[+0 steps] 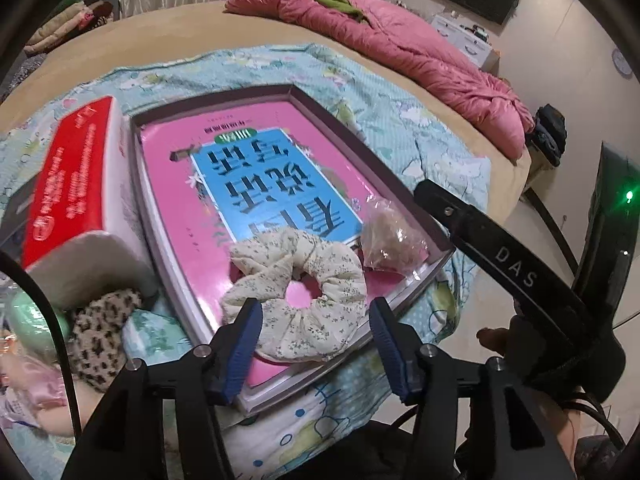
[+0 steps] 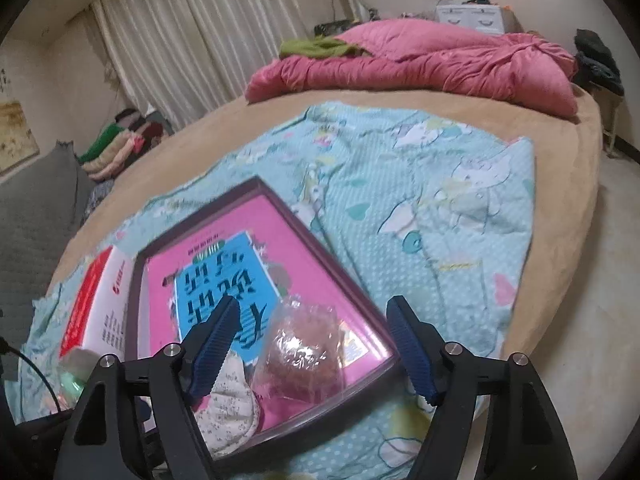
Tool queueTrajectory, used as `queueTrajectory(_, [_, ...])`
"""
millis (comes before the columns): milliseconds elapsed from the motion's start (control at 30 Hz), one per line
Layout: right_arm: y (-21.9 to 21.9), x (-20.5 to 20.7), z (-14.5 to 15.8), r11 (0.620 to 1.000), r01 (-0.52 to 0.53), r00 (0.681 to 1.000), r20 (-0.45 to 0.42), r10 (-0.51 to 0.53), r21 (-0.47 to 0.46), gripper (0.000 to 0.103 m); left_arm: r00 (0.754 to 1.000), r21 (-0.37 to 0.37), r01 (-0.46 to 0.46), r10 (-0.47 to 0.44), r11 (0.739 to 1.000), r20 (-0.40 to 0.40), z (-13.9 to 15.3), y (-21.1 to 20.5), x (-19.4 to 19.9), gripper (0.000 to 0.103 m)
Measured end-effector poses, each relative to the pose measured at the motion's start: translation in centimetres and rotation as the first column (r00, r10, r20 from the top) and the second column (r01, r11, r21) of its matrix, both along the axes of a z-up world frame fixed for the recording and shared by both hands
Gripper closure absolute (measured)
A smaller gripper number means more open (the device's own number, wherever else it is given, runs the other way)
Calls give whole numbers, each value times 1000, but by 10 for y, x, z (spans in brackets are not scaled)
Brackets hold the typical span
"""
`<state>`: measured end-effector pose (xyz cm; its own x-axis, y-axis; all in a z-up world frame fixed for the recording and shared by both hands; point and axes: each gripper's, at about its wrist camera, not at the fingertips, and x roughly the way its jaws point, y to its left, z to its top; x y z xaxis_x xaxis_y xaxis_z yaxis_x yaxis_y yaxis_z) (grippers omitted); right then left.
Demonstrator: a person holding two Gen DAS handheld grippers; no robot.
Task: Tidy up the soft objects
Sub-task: 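Open both grippers to release the scrunchie and bagged ball, then withdraw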
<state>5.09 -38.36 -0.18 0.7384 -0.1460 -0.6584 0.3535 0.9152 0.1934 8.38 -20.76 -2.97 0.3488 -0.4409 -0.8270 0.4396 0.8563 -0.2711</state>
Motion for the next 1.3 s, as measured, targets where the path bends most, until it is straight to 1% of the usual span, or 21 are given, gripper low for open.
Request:
queueTrajectory(33, [-1,-2,2,1000,1,1000,10,-1,2,25,1000,-3,-4,4,1000,9,3,2,-1,41])
queueTrajectory(100, [1,-4,8,1000,-1,1000,26,1,2,25,999,-3,-20,21,1000,38,12,10,-5,36])
queueTrajectory(167, [4,-7,15,1000,-4,999,37,4,-6,25,996,1,-41,41,999,79,24,18,-9,35])
queueTrajectory(233, [9,-9,24,1000,-8,999,52,9,-17,24,993,-1,-58,58,998,104,33,24,-12,33])
queueTrajectory(300, [16,-12,34,999,-15,997,70,17,-29,23,990,-14,-79,80,997,118,43,33,-13,31])
queueTrajectory(433, [33,-17,52,998,-45,994,100,50,-44,21,982,-14,-120,121,993,144,56,49,-14,29])
queueTrajectory(500, [42,-19,58,997,-62,992,111,66,-42,21,979,-9,-136,136,991,150,60,56,-14,27])
queueTrajectory(633, [60,-19,66,994,-95,988,119,99,-46,20,974,-6,-165,164,986,157,64,75,-17,26])
queueTrajectory(833, [85,-18,74,988,-144,984,98,148,-51,20,962,-19,-218,218,976,164,71,108,-15,26])
queueTrajectory(1100, [121,-19,84,973,-226,970,80,229,-43,20,943,-50,-282,286,958,168,83,146,-15,25])
queueTrajectory(1300, [145,-19,89,961,-273,959,67,276,-44,19,930,-51,-324,328,945,165,87,174,-17,25])
